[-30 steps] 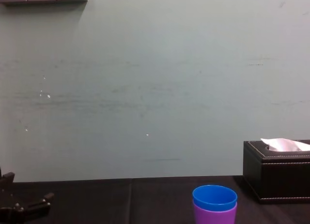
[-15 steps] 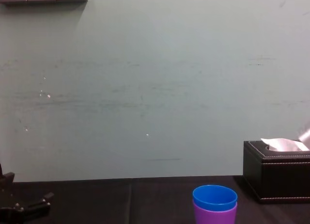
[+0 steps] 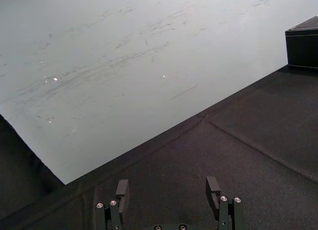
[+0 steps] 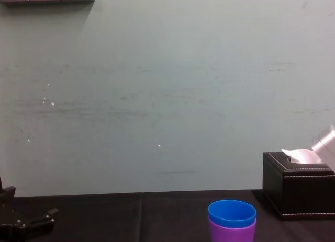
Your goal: Stack the three plastic cups sequentially using one hand.
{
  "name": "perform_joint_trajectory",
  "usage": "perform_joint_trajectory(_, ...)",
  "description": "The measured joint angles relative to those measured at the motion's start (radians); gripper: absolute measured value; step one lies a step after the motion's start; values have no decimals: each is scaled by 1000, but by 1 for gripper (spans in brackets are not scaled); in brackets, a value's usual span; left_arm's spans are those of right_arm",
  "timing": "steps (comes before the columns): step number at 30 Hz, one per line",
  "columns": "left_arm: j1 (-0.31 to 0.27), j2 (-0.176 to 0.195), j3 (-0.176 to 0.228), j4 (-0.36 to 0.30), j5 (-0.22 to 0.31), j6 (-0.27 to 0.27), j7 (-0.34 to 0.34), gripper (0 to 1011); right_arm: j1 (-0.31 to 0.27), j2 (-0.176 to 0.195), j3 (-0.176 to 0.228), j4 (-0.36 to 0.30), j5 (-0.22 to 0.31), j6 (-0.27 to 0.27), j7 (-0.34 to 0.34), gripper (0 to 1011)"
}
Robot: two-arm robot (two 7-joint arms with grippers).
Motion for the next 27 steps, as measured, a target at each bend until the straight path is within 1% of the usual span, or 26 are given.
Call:
perform_joint_trajectory(10,0,0,0,0,0,0,0,1011,-1,1,1,-1,1,-1,0,1000)
perform_joint_trajectory(13,0,0,0,0,0,0,0,1011,-1,1,1,-2,1,-1,0,978)
perform_joint_trajectory(15,0,0,0,0,0,0,0,1011,-1,2,1,-2,1,-2,0,927)
perform_joint_trajectory(17,0,0,0,0,0,0,0,1011,-2,2,2,-2,1,-2,0,899)
perform_joint_trajectory(19,0,0,0,0,0,0,0,1011,-2,2,2,-2,1,-2,0,814)
perform_joint_trajectory(21,0,0,0,0,0,0,0,1012,-2,2,2,-2,1,-2,0,767)
perform_joint_trajectory(24,0,0,0,0,0,0,0,1011,-2,2,2,-2,1,-2,0,735)
perform_joint_trajectory(27,0,0,0,0,0,0,0,1011,-2,3,2,-3,1,-2,0,726)
